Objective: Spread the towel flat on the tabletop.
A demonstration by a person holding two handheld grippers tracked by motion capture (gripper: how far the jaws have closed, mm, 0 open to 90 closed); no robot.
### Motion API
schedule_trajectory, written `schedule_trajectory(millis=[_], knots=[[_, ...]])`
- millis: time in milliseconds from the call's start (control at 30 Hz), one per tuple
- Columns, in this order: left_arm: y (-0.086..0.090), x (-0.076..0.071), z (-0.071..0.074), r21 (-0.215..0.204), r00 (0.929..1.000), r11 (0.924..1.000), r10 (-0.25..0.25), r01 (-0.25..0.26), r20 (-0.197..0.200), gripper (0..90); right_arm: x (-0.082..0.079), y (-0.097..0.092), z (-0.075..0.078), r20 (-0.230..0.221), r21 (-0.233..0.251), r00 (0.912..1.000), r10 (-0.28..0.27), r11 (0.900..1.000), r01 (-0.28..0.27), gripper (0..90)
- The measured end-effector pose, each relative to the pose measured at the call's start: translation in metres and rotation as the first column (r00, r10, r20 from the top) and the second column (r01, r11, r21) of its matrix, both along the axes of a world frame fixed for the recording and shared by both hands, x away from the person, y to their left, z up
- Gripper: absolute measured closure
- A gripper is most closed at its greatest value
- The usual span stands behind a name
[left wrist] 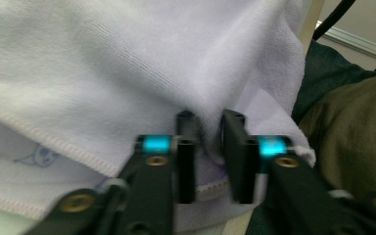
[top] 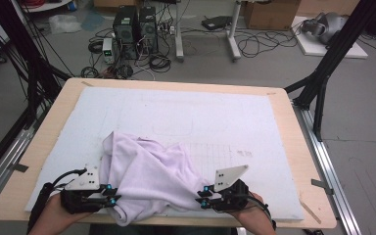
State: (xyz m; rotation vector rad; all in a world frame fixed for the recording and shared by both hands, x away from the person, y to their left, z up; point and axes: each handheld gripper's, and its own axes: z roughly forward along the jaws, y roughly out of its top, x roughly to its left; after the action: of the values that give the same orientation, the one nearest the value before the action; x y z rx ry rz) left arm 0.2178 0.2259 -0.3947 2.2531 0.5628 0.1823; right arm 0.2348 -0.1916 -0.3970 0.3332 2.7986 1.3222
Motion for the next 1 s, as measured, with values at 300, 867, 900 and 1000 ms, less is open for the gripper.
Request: schedule_trajectory(millis=[300, 867, 900, 1000], knots=[[-0.011, 0.048, 0.008, -0.042, 0.9952, 0.9960, 0.081, -0.078, 0.055, 56.4, 0.054, 0.014, 0.001, 0.040, 0.015, 0.9947, -0.095, 0.9954, 0.094, 58.8], [-0.033, 0.075, -0.032, 0.072, 0.9967, 0.9948, 0.075, -0.073, -0.030, 84.4, 0.083, 0.030, -0.038, -0.039, -0.159, 0.9943, -0.099, 0.9830, 0.092, 88.0], [-0.033, 0.074, -0.030, 0.071, 0.9972, 0.9950, 0.072, -0.070, -0.022, 85.1, 0.077, 0.028, -0.034, 0.006, -0.179, 0.9948, -0.102, 0.9786, 0.102, 88.3], [-0.035, 0.074, -0.025, 0.052, 0.9974, 0.9962, 0.071, -0.070, -0.014, 85.4, 0.073, 0.019, -0.031, 0.003, -0.163, 0.9939, -0.110, 0.9805, 0.109, 88.4]])
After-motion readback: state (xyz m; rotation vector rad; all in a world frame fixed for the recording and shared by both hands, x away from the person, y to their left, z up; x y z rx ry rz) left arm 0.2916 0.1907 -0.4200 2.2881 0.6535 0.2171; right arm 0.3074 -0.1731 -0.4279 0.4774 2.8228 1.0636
